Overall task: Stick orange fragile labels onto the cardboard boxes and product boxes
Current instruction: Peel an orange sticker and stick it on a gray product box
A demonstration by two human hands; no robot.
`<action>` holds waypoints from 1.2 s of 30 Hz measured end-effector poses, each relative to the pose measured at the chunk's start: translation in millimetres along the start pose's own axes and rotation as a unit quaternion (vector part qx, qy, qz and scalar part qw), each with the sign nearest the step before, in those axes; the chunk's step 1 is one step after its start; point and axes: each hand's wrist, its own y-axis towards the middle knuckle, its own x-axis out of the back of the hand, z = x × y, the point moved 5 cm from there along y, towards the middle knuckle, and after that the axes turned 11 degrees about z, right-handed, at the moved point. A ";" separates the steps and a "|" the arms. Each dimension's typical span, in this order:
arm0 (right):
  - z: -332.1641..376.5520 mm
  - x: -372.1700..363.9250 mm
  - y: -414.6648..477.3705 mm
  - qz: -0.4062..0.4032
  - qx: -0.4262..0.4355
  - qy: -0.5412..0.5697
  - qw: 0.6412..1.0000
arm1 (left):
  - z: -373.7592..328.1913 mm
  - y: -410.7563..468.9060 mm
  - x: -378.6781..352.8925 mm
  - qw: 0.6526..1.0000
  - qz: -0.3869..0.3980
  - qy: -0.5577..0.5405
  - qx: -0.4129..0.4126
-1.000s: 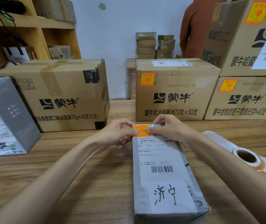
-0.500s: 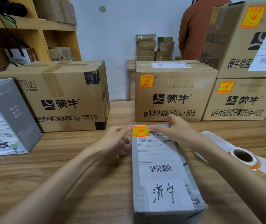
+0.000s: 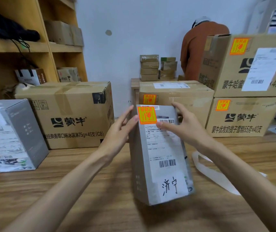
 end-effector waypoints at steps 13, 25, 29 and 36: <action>13.3 -9.3 -22.9 0.032 0.068 -0.070 0.995 | -31.4 -31.1 -6.9 0.942 -0.139 0.251 -0.172; -4.2 -15.3 -34.2 0.027 0.115 -0.038 0.992 | -33.7 -27.4 -20.0 0.920 -0.109 0.318 -0.203; -8.8 -3.5 -34.0 0.043 0.098 -0.074 0.991 | -44.3 -31.3 -22.0 0.885 -0.128 0.396 -0.209; -45.8 64.5 -81.5 0.021 0.036 -0.172 0.984 | -81.8 -36.8 -74.9 0.740 -0.148 0.536 -0.379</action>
